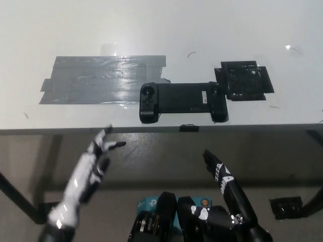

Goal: A controller is being placed at the center of the desk near the left hand and the robot uses its left hand's index finger to press a button at the left area of the controller

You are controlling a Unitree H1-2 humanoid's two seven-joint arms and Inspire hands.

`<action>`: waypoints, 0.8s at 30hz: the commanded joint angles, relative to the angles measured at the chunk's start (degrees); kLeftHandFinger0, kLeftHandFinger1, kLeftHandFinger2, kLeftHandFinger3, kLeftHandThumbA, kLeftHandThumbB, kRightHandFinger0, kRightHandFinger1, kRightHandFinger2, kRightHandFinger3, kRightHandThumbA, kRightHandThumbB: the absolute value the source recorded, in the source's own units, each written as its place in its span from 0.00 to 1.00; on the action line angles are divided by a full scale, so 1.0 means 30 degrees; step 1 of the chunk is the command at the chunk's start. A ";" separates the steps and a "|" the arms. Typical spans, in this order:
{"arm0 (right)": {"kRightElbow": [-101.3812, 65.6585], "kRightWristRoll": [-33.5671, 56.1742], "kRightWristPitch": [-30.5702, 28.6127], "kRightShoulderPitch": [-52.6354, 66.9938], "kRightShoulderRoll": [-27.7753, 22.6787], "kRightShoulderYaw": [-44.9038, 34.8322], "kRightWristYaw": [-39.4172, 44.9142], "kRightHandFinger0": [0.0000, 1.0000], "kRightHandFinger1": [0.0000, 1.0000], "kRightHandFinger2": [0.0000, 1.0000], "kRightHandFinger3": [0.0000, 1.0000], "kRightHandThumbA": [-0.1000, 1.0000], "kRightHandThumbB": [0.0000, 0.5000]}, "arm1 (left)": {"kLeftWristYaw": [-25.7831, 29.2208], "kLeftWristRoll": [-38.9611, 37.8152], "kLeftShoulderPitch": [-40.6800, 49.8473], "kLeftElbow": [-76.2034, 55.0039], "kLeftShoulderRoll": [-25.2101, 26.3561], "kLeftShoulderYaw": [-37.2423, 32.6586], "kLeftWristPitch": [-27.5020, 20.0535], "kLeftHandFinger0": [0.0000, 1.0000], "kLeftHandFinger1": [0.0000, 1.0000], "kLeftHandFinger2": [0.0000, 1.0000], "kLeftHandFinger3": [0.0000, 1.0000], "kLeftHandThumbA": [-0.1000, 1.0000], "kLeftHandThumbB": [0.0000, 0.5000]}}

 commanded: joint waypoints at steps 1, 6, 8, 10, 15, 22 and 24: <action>-0.0400 0.0124 -0.0835 -0.0344 -0.0233 -0.0308 0.0252 1.00 1.00 1.00 1.00 0.92 0.46 | -0.3925 -0.4741 -0.2667 -0.0947 0.1911 0.0285 0.3906 0.00 0.00 0.00 1.00 1.00 0.64; -0.0263 -0.0012 -0.0984 -0.0510 -0.0161 -0.0302 0.0204 1.00 1.00 1.00 1.00 0.92 0.49 | -0.8744 -1.1679 -0.6684 0.0241 0.3934 0.0982 1.1152 0.05 0.00 0.05 1.00 1.00 0.68; -0.0360 -0.0064 -0.0988 -0.0449 -0.0177 -0.0286 0.0189 1.00 1.00 1.00 1.00 0.91 0.47 | -1.0041 -1.2452 -0.8156 0.1370 0.4312 0.0948 1.2790 0.00 0.00 0.01 1.00 1.00 0.71; -0.0465 -0.0122 -0.0965 -0.0356 -0.0193 -0.0293 0.0147 1.00 1.00 1.00 1.00 0.91 0.47 | -1.0926 -1.3106 -0.9591 0.2606 0.4506 0.0758 1.4478 0.00 0.00 0.00 1.00 1.00 0.73; -0.0851 -0.0141 -0.0812 -0.0181 -0.0298 -0.0275 0.0201 1.00 1.00 1.00 1.00 0.93 0.48 | -1.2072 -1.2026 -1.2359 0.5809 0.4712 -0.0937 1.4478 0.00 0.00 0.00 1.00 1.00 0.76; -0.1141 -0.0389 -0.0805 -0.0269 -0.0498 -0.0247 0.0113 1.00 1.00 1.00 1.00 0.93 0.47 | -1.2984 -0.8334 -1.4778 0.8723 0.4720 -0.2962 1.4478 0.00 0.00 0.02 1.00 1.00 0.84; -0.1105 -0.0334 -0.0872 -0.0390 -0.0496 -0.0257 0.0105 1.00 1.00 1.00 1.00 0.92 0.45 | -1.3194 -0.7877 -1.5360 0.9413 0.4828 -0.3606 1.4478 0.00 0.00 0.09 1.00 1.00 0.89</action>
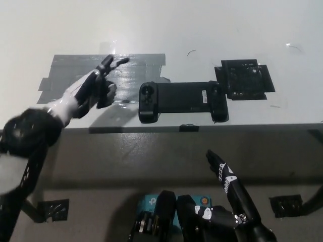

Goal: A controller is being placed at the center of the desk near the left hand and the robot uses its left hand's index finger to press a button at the left area of the controller

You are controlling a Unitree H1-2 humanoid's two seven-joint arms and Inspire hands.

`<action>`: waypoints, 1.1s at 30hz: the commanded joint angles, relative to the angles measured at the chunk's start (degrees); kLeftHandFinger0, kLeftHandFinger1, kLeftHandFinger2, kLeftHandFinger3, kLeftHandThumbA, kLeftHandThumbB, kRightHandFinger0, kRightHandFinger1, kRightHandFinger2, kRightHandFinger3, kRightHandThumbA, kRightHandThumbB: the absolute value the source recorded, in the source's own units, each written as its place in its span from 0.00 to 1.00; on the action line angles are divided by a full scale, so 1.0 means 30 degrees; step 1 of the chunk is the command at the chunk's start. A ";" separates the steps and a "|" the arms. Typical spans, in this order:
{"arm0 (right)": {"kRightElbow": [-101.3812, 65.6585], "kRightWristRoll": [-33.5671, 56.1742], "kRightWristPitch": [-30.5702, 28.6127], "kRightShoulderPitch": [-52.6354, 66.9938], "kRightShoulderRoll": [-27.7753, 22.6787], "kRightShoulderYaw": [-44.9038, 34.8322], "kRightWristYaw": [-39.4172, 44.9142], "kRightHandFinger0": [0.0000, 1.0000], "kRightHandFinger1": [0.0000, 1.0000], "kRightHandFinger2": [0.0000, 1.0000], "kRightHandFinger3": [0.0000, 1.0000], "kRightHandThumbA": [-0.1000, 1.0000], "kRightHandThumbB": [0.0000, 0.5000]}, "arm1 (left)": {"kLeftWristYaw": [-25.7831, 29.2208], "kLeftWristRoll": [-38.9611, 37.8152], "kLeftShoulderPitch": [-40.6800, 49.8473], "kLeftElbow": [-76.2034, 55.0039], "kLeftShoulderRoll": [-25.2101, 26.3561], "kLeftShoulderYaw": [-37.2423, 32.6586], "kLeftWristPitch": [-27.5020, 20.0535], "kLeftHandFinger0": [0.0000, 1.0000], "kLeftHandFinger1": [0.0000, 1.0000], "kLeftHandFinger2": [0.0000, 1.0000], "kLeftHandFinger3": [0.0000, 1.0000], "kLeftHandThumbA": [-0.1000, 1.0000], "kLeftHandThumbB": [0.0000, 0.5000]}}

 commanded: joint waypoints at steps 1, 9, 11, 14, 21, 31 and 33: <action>-0.1321 -0.0293 -0.0839 -0.0412 -0.0044 -0.0217 0.0057 1.00 1.00 1.00 1.00 0.92 0.45 | -0.5723 -0.0744 -0.4471 0.2396 0.1611 -0.1971 0.4833 0.00 0.00 0.12 1.00 1.00 0.89; -0.1579 -0.0302 -0.0526 -0.0760 -0.0151 -0.0295 0.0080 1.00 1.00 1.00 1.00 0.91 0.46 | -0.6797 0.0845 -0.5840 0.4256 0.1965 -0.3500 0.3824 0.00 0.00 0.13 1.00 1.00 0.85; -0.1600 -0.0292 -0.0483 -0.0823 -0.0155 -0.0303 0.0088 1.00 1.00 1.00 1.00 0.91 0.47 | -0.6951 0.0864 -0.5897 0.4310 0.2032 -0.3582 0.3893 0.00 0.00 0.12 1.00 1.00 0.85; -0.1626 -0.0406 -0.0438 -0.0932 -0.0147 -0.0291 0.0062 1.00 1.00 1.00 1.00 0.91 0.47 | -0.7305 0.0994 -0.6013 0.4652 0.2172 -0.3703 0.3896 0.00 0.00 0.10 1.00 1.00 0.84; -0.1764 -0.0539 -0.0338 -0.1062 -0.0232 -0.0331 0.0099 1.00 1.00 1.00 1.00 0.91 0.45 | -0.7987 0.1423 -0.6144 0.4906 0.2360 -0.3566 0.4197 0.00 0.00 0.08 1.00 1.00 0.87; -0.1877 -0.0559 -0.0218 -0.1402 -0.0236 -0.0395 0.0242 1.00 1.00 1.00 1.00 0.91 0.43 | -0.8008 0.2338 -0.5863 0.3602 0.2355 -0.3573 0.4657 0.00 0.00 0.13 1.00 1.00 0.87; -0.1906 -0.0517 -0.0178 -0.1469 -0.0251 -0.0398 0.0314 1.00 1.00 1.00 1.00 0.91 0.42 | -0.8045 0.2461 -0.5783 0.3308 0.2332 -0.3596 0.4832 0.00 0.00 0.16 1.00 1.00 0.87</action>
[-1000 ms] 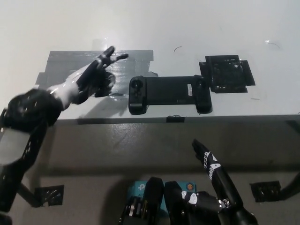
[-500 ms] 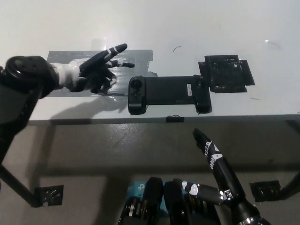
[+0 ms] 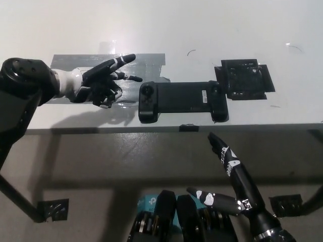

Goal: A controller is being placed at the center of the desk near the left hand and the robot uses its left hand's index finger to press a button at the left area of the controller

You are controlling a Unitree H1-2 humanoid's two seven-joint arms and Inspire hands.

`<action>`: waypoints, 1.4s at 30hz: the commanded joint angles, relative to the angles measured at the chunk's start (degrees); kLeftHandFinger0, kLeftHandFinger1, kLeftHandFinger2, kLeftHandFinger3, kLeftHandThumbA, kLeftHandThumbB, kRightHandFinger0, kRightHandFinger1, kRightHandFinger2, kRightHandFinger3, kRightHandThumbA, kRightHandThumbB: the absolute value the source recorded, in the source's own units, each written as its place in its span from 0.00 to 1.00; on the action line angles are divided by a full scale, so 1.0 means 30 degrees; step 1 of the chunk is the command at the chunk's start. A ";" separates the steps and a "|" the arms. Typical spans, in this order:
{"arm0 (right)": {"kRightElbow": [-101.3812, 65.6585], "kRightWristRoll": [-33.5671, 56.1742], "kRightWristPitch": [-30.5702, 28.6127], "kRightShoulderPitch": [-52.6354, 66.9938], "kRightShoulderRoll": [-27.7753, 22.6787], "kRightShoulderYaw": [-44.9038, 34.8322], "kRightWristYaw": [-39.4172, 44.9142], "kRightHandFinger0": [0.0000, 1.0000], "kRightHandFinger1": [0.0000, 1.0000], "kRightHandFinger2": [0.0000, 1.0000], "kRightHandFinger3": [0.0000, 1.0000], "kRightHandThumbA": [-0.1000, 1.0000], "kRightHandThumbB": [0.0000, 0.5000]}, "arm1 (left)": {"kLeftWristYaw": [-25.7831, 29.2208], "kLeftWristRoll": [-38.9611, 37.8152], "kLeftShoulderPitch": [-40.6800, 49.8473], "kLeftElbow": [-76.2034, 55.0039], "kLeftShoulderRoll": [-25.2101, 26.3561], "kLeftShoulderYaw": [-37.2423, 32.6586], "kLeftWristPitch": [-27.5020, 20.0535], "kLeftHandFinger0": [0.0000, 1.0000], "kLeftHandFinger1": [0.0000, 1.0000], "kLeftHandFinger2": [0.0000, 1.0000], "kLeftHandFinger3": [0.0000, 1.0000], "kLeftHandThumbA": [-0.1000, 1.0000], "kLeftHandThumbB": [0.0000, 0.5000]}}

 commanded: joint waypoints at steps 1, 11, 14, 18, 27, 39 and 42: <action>-0.0672 -0.0104 -0.0197 -0.0460 -0.0080 -0.0159 0.0198 1.00 1.00 1.00 1.00 0.91 0.42 | -0.0516 0.0661 -0.0750 -0.0964 0.0619 0.0038 0.0611 0.00 0.01 0.19 1.00 1.00 0.88; -0.0846 -0.0215 0.0081 -0.0521 -0.0084 -0.0200 0.0225 1.00 1.00 1.00 1.00 0.92 0.43 | -0.0611 0.1382 -0.0686 -0.0796 0.0309 -0.0064 0.0618 0.00 0.02 0.28 1.00 1.00 0.84; -0.0896 -0.0192 0.0099 -0.0385 -0.0088 -0.0157 0.0275 1.00 1.00 1.00 1.00 0.93 0.42 | -0.0736 0.1551 -0.0481 -0.0677 0.0213 -0.0134 0.0535 0.00 0.02 0.31 1.00 1.00 0.82; -0.0808 -0.0223 -0.0007 -0.0249 -0.0061 -0.0059 0.0332 1.00 1.00 1.00 1.00 0.92 0.41 | -0.0724 0.1943 -0.0137 -0.0732 0.0243 -0.0316 0.0123 0.00 0.00 0.32 1.00 1.00 0.85; -0.0819 -0.0493 -0.0187 0.0127 0.0062 0.0130 0.0292 1.00 1.00 1.00 1.00 0.92 0.43 | -0.0523 0.2290 0.0837 -0.1191 0.0018 -0.0284 0.0247 0.00 0.02 0.33 1.00 1.00 0.89; -0.0658 -0.0519 -0.0323 -0.0327 0.0044 0.0061 0.0327 1.00 1.00 1.00 1.00 0.92 0.43 | -0.0573 0.2315 0.0548 -0.1462 -0.0272 0.0023 0.0628 0.00 0.13 0.41 1.00 1.00 0.82; -0.0686 -0.0570 -0.0301 -0.0437 0.0011 0.0046 0.0328 1.00 1.00 1.00 1.00 0.92 0.42 | -0.0684 0.2465 0.0169 -0.1533 -0.0258 -0.0055 0.0577 0.00 0.09 0.41 1.00 1.00 0.84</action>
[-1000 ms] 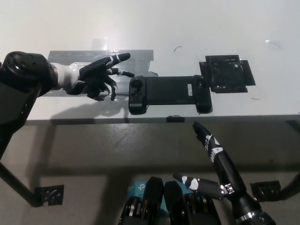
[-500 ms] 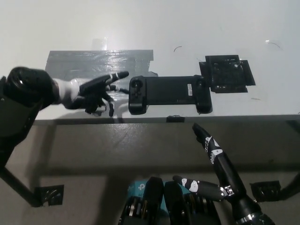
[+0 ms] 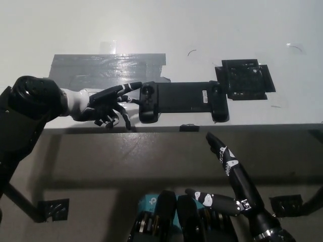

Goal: A controller is being placed at the center of the desk near the left hand and the robot uses its left hand's index finger to press a button at the left area of the controller

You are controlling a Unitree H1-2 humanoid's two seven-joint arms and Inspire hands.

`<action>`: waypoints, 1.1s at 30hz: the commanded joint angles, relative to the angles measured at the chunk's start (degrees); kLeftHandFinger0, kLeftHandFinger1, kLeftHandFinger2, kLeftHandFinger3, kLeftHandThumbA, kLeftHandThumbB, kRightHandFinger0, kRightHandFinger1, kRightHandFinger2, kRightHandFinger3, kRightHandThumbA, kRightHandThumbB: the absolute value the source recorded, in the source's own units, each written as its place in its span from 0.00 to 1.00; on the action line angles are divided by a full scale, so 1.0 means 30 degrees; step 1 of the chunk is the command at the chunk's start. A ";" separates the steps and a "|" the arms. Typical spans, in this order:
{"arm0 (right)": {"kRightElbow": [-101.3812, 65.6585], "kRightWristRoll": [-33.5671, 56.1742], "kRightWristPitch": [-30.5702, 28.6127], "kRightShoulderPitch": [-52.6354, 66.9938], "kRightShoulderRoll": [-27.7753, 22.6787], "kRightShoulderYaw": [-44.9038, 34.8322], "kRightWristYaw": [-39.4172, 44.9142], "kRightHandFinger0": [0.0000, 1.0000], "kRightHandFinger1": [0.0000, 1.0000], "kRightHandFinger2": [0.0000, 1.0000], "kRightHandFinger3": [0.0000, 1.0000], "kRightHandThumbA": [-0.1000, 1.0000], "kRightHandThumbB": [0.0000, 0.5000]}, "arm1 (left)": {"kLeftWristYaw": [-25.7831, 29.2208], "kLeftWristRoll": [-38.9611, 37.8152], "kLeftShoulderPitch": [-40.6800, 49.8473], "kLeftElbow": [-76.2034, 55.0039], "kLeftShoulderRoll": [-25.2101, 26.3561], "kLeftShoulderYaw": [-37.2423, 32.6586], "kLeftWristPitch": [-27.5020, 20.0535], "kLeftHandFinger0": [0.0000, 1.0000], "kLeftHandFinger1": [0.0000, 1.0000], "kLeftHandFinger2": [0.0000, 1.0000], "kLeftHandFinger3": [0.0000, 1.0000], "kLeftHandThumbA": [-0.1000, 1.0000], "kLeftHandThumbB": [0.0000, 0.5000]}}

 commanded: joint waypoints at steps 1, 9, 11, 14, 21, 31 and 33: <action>-0.0421 -0.0213 -0.0387 -0.0428 -0.0021 -0.0006 0.0164 1.00 1.00 1.00 1.00 0.92 0.43 | -0.0294 0.0153 -0.1408 -0.0403 0.0181 0.0306 0.0296 0.00 0.05 0.37 1.00 1.00 0.84; -0.0392 -0.0103 -0.0097 -0.0900 -0.0023 -0.0057 0.0240 1.00 1.00 1.00 1.00 0.92 0.43 | -0.0266 -0.0101 -0.2529 0.0473 0.0086 0.0779 0.0316 0.00 0.00 0.31 1.00 1.00 0.88; -0.0357 -0.0087 -0.0160 -0.0912 -0.0011 -0.0046 0.0235 1.00 1.00 1.00 1.00 0.92 0.42 | -0.0280 -0.0138 -0.2574 0.0549 0.0043 0.0887 0.0315 0.00 0.00 0.31 1.00 1.00 0.88; -0.0492 -0.0061 0.0007 -0.0890 -0.0031 -0.0017 0.0298 1.00 1.00 1.00 1.00 0.91 0.41 | -0.0176 -0.0035 -0.2566 0.0666 -0.0039 0.0927 0.0316 0.00 0.01 0.31 1.00 1.00 0.87; -0.0388 0.0012 -0.0199 -0.0996 0.0003 -0.0042 0.0291 1.00 1.00 1.00 1.00 0.90 0.39 | 0.0040 0.0245 -0.2551 0.0735 -0.0132 0.0799 0.0215 0.00 0.13 0.46 1.00 1.00 0.85; -0.0478 -0.0253 0.0036 -0.0990 -0.0031 -0.0020 0.0326 1.00 1.00 1.00 1.00 0.90 0.41 | -0.0045 0.0661 -0.2094 0.0989 -0.0586 0.0396 0.0316 0.00 0.00 0.30 1.00 1.00 0.84; -0.0459 -0.0264 -0.0014 -0.1000 0.0005 -0.0041 0.0305 1.00 1.00 1.00 1.00 0.89 0.41 | 0.0066 0.0851 -0.1924 0.0899 -0.0662 0.0255 0.0315 0.00 0.00 0.30 1.00 1.00 0.85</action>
